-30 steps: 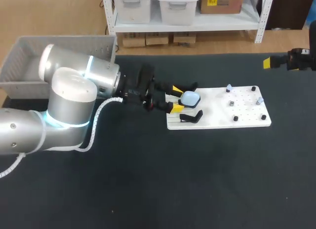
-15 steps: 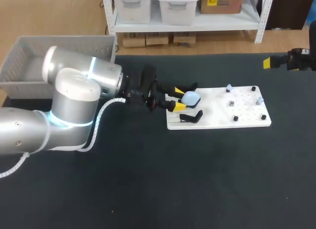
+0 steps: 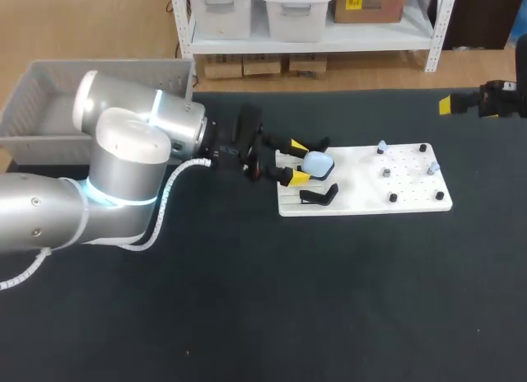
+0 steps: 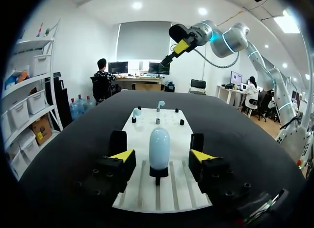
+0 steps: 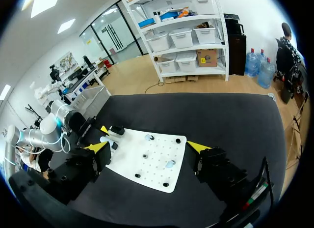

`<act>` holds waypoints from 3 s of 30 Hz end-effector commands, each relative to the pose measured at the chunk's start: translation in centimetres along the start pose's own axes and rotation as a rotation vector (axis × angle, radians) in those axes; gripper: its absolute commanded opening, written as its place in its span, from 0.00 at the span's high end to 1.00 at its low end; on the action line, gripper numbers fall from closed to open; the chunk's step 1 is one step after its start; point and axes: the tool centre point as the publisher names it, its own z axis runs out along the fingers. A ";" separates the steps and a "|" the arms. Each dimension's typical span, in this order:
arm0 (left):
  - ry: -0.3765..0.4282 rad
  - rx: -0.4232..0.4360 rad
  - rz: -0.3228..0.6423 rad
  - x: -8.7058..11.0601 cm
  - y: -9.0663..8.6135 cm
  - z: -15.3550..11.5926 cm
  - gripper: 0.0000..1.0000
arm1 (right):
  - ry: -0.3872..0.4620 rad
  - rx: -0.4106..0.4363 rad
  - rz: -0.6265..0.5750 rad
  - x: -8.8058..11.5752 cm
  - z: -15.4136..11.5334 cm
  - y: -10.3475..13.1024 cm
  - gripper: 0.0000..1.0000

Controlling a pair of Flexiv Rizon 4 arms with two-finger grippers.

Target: Pick up each earbud case from the left stands, insert the matching earbuds, close the lid, and place the case in the box.

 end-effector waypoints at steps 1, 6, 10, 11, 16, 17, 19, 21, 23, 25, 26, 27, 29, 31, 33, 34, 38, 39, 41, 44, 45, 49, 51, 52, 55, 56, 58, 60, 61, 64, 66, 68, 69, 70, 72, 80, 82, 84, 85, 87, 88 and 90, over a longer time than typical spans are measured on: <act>-0.005 0.003 0.002 0.0 -0.1 0.0 0.45 | 0.000 0.000 0.000 0.0 0.0 0.0 0.00; -0.009 0.018 0.002 0.1 -0.2 0.2 0.51 | 0.000 0.000 0.000 0.0 0.0 0.0 0.00; -0.014 0.024 0.001 0.0 -0.2 0.3 0.53 | 0.000 0.000 0.000 0.0 0.0 0.0 0.00; -0.015 0.026 0.001 0.0 -0.2 0.4 0.54 | 0.000 0.000 0.000 0.0 0.0 0.0 0.00; -0.012 0.043 0.004 0.0 -0.3 0.6 0.55 | 0.000 0.000 0.000 0.0 0.0 0.0 0.00; -0.013 0.045 0.004 0.0 -0.3 0.6 0.56 | 0.000 0.000 0.000 0.0 0.0 0.0 0.00; -0.013 0.050 0.005 -0.1 -0.3 0.7 0.57 | 0.000 0.000 0.000 0.0 0.0 0.0 0.00; -0.010 0.060 0.008 -0.2 -0.3 0.8 0.56 | 0.000 0.000 0.000 0.0 0.0 0.0 0.00; -0.003 0.065 0.010 -0.2 -0.3 0.8 0.55 | 0.000 0.000 0.000 0.0 0.0 0.0 0.00; 0.000 0.066 0.010 -0.2 -0.3 0.8 0.52 | 0.000 0.000 0.000 0.0 0.0 0.0 0.00; 0.002 0.066 0.011 -0.2 -0.3 0.7 0.51 | 0.000 0.000 0.000 0.0 0.0 0.0 0.00; 0.005 0.065 0.012 -0.2 -0.3 0.7 0.45 | 0.000 0.000 0.000 0.0 0.0 0.0 0.00; 0.009 0.062 0.015 -0.3 -0.3 0.6 0.33 | 0.000 0.000 0.000 0.0 0.0 0.0 0.00; 0.014 0.059 0.017 -0.3 -0.3 0.5 0.21 | 0.000 0.000 0.000 0.0 0.0 0.0 0.00; 0.017 0.059 0.018 -0.4 -0.3 0.5 0.22 | 0.000 0.000 0.000 0.0 0.0 0.0 0.00; 0.019 0.060 0.019 -0.4 -0.3 0.6 0.25 | 0.000 0.000 0.000 0.0 0.0 0.0 0.00; 0.024 0.066 0.018 -0.3 -0.3 0.7 0.38 | 0.000 0.000 0.000 0.0 0.0 0.0 0.00; 0.025 0.069 0.018 -0.3 -0.3 0.7 0.44 | 0.000 0.000 0.000 0.0 0.0 0.0 0.00; 0.027 0.073 0.016 -0.3 -0.2 0.8 0.49 | 0.000 0.000 0.000 0.0 0.0 0.0 0.00; 0.031 0.082 0.022 -0.3 -0.1 0.8 0.54 | 0.000 0.000 0.000 0.0 0.0 0.0 0.00; 0.032 0.083 0.021 -0.3 -0.1 0.8 0.53 | 0.000 0.000 0.000 0.0 0.0 0.0 0.00; 0.031 0.082 0.013 -0.1 0.1 0.9 0.51 | 0.000 0.000 0.000 0.0 0.0 0.0 0.00; 0.031 0.084 0.011 -0.1 0.1 0.9 0.51 | 0.000 0.000 0.000 0.0 0.0 0.0 0.00; 0.031 0.085 0.010 0.0 0.1 0.9 0.51 | 0.000 0.000 0.000 0.0 0.0 0.0 0.00; 0.033 0.090 0.008 0.0 0.1 1.0 0.47 | 0.000 0.000 0.000 0.0 0.0 0.0 0.00; 0.034 0.091 0.008 0.1 0.1 1.0 0.42 | 0.000 0.000 0.000 0.0 0.0 0.0 0.00; 0.037 0.093 0.008 0.1 0.1 1.0 0.36 | 0.000 0.000 0.000 0.0 0.0 0.0 0.00; 0.040 0.093 0.007 0.1 0.0 1.1 0.36 | 0.000 0.000 0.000 0.0 0.0 0.0 0.00; 0.042 0.094 0.008 0.1 0.0 1.1 0.35 | 0.000 0.000 0.000 0.0 0.0 0.0 0.00; 0.047 0.096 0.008 0.2 0.1 1.2 0.37 | 0.000 0.000 0.000 0.0 0.0 0.0 0.00; 0.050 0.099 0.007 0.2 0.1 1.2 0.39 | 0.000 0.000 0.000 0.0 0.0 0.0 0.00; 0.053 0.101 0.007 0.2 0.1 1.3 0.44 | 0.000 0.000 0.000 0.0 0.0 0.0 0.00; 0.054 0.101 0.008 0.2 0.1 1.3 0.47 | 0.000 0.000 0.000 0.0 0.0 0.0 0.00; 0.059 0.104 0.013 0.2 0.2 1.3 0.47 | 0.000 0.000 0.000 0.0 0.0 0.0 0.00; 0.064 0.106 0.017 0.1 0.2 1.4 0.50 | 0.000 0.000 0.000 0.0 0.0 0.0 0.00; 0.067 0.107 0.017 0.0 0.2 1.5 0.63 | 0.000 0.000 0.000 0.0 0.0 0.0 0.00; 0.067 0.106 0.016 0.0 0.2 1.4 0.77 | 0.000 0.000 0.000 0.0 0.0 0.0 0.00; 0.068 0.105 0.016 0.1 0.1 1.3 0.96 | 0.000 0.000 0.000 0.0 0.0 0.0 0.00; 0.067 0.104 0.015 0.1 0.1 1.2 1.00 | 0.000 0.000 0.000 0.0 0.0 0.0 0.00; 0.063 0.097 0.013 0.1 0.1 0.9 1.00 | 0.000 0.000 0.000 0.0 0.0 0.0 0.00; 0.060 0.092 0.013 0.1 0.1 0.7 1.00 | 0.000 0.000 0.000 0.0 0.0 0.0 0.00; 0.052 0.080 0.013 0.0 0.0 0.1 1.00 | 0.000 0.000 0.000 0.0 0.0 0.0 0.00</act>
